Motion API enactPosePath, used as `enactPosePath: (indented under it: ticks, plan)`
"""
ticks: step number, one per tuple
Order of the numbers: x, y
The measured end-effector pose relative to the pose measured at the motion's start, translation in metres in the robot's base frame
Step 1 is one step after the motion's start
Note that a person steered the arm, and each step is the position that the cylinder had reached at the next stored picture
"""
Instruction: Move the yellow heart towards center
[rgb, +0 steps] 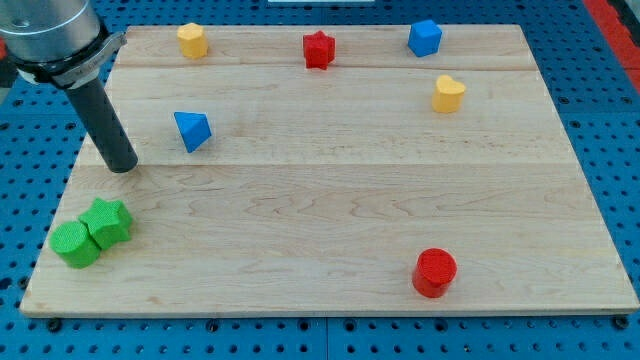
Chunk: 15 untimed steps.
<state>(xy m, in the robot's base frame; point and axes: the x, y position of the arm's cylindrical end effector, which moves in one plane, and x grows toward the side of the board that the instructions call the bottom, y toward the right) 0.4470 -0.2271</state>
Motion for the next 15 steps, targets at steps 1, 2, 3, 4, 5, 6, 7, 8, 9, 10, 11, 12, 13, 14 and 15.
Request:
enactPosePath:
  ticks: [1, 2, 3, 4, 5, 6, 7, 8, 9, 10, 11, 12, 13, 14, 15]
  plan:
    - [-0.003, 0.048]
    - [-0.004, 0.068]
    - [0.003, 0.094]
    - [0.003, 0.130]
    - [0.002, 0.153]
    - [0.002, 0.171]
    - [0.002, 0.189]
    - [0.002, 0.193]
    - [0.002, 0.196]
    - [-0.006, 0.228]
    - [-0.030, 0.210]
    - [-0.036, 0.143]
    - [-0.039, 0.108]
    - [-0.084, 0.180]
    - [-0.140, 0.274]
